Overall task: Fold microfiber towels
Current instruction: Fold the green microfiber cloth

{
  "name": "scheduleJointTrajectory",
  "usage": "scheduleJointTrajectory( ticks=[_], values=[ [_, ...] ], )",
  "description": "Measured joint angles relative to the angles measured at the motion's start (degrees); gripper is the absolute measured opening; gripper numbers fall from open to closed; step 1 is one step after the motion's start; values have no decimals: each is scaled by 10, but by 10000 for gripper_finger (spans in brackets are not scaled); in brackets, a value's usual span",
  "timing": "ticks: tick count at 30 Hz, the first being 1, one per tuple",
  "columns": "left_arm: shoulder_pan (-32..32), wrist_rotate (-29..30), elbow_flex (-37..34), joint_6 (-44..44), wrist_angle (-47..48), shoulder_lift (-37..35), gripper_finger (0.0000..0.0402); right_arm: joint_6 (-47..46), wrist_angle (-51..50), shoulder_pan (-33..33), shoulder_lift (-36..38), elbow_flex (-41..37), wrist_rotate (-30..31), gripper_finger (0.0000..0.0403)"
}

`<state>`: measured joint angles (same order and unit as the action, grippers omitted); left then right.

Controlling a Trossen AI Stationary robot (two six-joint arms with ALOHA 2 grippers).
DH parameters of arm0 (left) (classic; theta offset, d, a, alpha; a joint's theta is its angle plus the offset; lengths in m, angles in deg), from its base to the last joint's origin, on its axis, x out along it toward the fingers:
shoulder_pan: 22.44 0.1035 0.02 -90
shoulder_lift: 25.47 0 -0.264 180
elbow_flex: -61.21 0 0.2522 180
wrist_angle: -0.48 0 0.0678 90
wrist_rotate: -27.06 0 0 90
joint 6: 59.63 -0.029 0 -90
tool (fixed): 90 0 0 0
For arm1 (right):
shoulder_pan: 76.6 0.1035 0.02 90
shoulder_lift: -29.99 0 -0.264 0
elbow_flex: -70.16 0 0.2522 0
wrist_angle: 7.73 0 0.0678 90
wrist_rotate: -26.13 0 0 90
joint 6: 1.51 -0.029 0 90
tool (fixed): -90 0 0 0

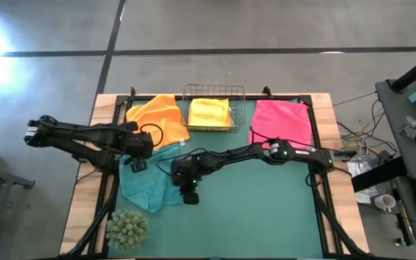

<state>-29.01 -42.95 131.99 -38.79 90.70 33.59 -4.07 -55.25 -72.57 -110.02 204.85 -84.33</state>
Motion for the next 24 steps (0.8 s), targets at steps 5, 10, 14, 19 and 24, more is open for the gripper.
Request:
scheduleJointTrajectory(
  ticks=[5,10,14,19,24],
  values=[
    [0,-2,0,3,-14,0,137,21,-102,0,17,-1,2,63],
    [0,-30,-1,18,-50,1,137,44,-199,-1,36,-2,7,63],
    [-7,-55,-7,18,-99,4,137,52,-262,-5,39,-3,10,63],
    [-18,-75,-31,25,-160,11,137,51,-324,-8,41,-10,14,62],
    [-30,-122,-60,28,-226,29,137,42,-355,-8,58,-32,19,47]
  ],
)
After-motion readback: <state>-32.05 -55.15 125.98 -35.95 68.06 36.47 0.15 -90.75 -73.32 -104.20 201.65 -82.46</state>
